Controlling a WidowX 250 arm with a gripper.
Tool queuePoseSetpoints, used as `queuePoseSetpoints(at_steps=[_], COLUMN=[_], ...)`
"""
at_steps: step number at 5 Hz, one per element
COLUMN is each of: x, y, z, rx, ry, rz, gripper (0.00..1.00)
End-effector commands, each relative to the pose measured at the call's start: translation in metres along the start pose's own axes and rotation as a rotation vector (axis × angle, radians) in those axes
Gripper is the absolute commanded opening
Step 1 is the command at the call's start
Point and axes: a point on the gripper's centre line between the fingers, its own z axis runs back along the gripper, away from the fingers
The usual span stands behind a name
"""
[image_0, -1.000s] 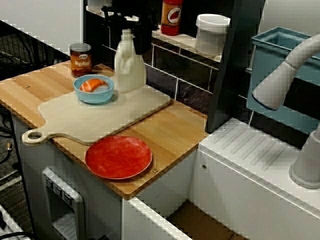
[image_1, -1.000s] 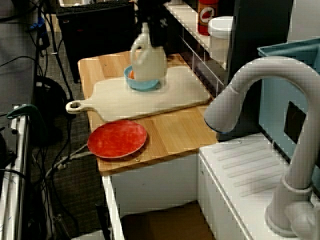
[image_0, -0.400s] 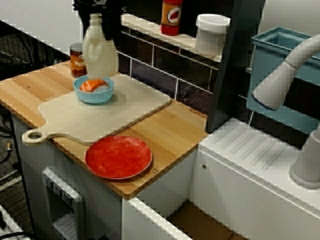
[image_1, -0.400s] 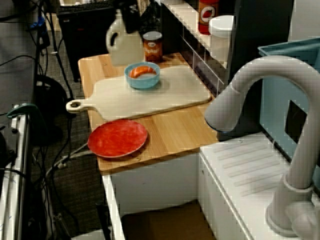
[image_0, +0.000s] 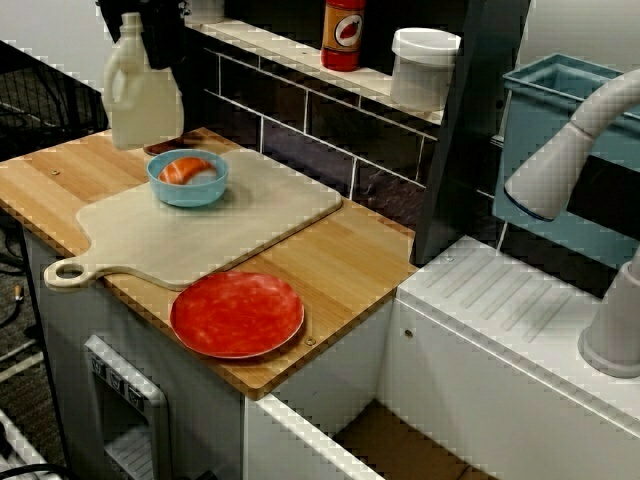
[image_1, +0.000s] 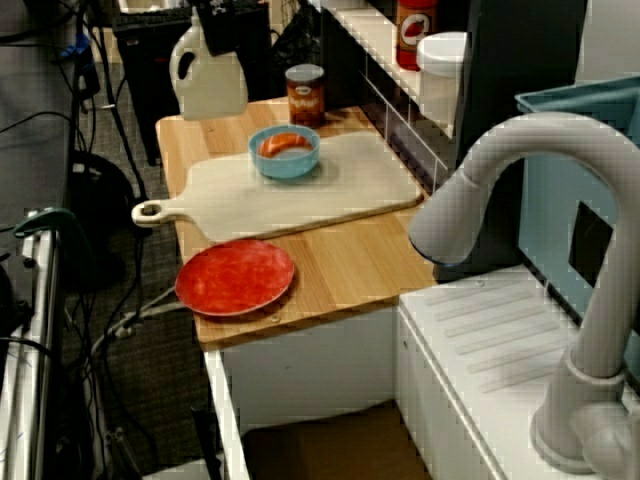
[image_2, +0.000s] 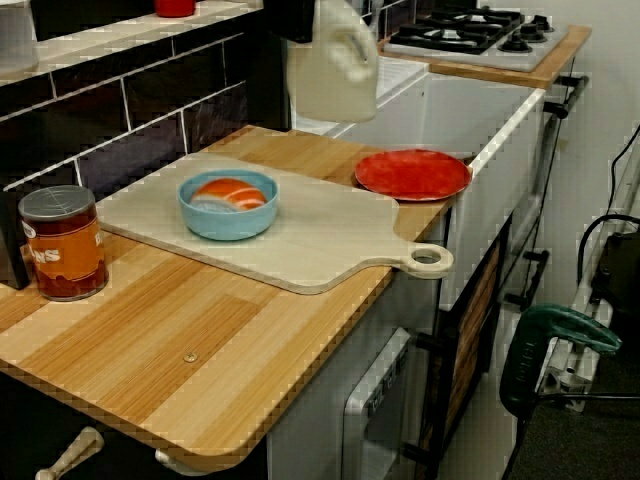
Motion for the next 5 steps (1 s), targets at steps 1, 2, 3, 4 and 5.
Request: queuePoseSetpoints(at_steps=[1, 2, 3, 4, 5], x=[0.01, 0.029, 0.039, 0.041, 0.043], y=[0.026, 0.05, 0.068, 0.09, 0.107], z=[0.004, -0.006, -0.015, -0.016, -0.019], rx=[0.099, 0.176, 0.217, 0.251, 0.268], ry=[-0.073, -0.117, -0.135, -0.158, -0.146], rz=[-0.025, 0.005, 0.011, 0.011, 0.022], gripper=[0.0, 0.0, 0.0, 0.0, 0.0])
